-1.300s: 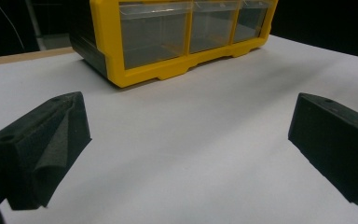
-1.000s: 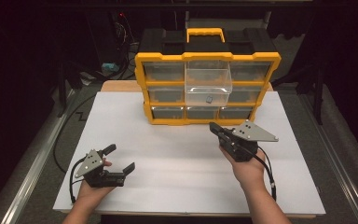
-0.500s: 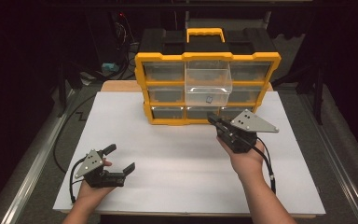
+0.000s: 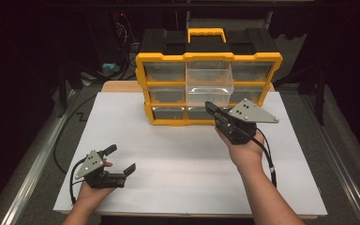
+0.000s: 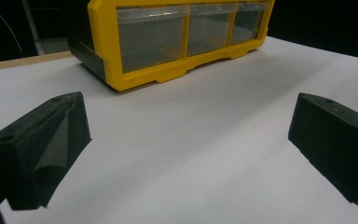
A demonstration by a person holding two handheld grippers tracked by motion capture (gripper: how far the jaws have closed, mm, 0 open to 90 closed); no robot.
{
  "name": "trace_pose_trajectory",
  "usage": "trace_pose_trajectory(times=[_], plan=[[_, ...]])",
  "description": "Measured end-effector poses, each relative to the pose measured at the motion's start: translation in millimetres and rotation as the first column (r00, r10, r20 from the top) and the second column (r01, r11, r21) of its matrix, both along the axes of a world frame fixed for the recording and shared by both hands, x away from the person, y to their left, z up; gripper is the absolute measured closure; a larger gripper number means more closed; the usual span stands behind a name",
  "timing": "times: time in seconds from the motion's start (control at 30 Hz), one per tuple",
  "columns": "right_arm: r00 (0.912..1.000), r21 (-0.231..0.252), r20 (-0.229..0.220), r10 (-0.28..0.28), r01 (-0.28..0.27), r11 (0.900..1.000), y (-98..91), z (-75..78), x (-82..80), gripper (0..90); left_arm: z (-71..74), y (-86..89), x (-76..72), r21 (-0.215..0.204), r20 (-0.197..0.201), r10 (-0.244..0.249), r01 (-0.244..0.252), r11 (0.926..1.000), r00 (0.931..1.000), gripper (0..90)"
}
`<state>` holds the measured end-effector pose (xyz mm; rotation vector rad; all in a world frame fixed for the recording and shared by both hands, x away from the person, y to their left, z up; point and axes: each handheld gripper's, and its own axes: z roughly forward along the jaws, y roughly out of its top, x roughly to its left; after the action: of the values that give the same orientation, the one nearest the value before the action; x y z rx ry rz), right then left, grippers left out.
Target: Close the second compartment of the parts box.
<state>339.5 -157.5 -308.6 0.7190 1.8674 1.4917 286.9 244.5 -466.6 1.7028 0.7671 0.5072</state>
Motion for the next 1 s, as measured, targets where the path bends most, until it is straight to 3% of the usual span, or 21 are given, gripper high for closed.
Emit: trace_pose_trajectory(times=[0.53,0.83,1.0], plan=[[0.9986,0.000,0.028,-0.046,0.046,0.9990,3.2,16.4,4.2,90.0,0.8,0.5,-1.2,-0.010,0.000,0.002,-0.002,0.9999,1.0000,0.3],[0.9977,0.005,0.021,-0.064,0.064,0.9979,3.2,15.8,10.7,90.0,1.0,0.2,-2.1,-0.003,0.004,-0.002,0.003,1.0000,1.0000,0.3],[0.9971,-0.002,0.038,-0.066,0.067,0.9978,4.0,17.1,13.2,90.0,0.6,0.6,-0.9,-0.007,0.000,0.000,0.000,1.0000,1.0000,0.3]])
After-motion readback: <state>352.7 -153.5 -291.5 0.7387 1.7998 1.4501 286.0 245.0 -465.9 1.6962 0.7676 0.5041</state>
